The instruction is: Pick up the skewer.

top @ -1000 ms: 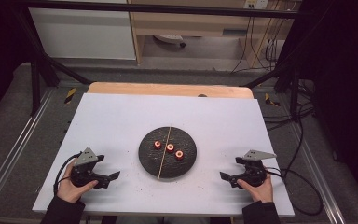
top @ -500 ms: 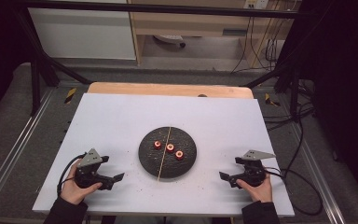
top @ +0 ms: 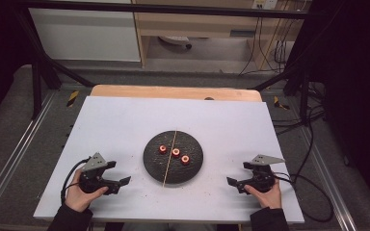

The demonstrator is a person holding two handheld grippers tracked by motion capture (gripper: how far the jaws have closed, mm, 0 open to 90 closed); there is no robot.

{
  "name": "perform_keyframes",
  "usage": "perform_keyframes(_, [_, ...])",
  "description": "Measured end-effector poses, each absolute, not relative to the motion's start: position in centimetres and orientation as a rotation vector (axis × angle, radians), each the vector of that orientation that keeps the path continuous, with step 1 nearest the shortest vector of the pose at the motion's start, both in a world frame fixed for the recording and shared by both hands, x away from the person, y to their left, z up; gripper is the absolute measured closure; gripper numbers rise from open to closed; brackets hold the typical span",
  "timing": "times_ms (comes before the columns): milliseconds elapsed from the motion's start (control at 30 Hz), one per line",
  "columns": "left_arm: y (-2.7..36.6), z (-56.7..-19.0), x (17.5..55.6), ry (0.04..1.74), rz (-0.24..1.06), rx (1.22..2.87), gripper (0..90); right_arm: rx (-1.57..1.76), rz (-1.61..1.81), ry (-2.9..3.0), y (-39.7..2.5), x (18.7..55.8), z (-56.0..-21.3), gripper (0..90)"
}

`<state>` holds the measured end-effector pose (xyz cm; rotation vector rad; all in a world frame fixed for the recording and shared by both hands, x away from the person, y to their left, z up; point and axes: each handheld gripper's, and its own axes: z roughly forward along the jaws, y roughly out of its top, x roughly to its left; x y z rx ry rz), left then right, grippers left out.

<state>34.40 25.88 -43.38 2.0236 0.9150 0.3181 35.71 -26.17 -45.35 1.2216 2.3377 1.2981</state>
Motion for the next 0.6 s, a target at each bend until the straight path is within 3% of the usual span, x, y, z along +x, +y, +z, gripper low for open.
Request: perform_keyframes(600, [21.0,-41.6,34.7,0.878,0.290,2.074,44.5,1.227,1.299,2.337,-26.2,35.7,-45.3,0.6])
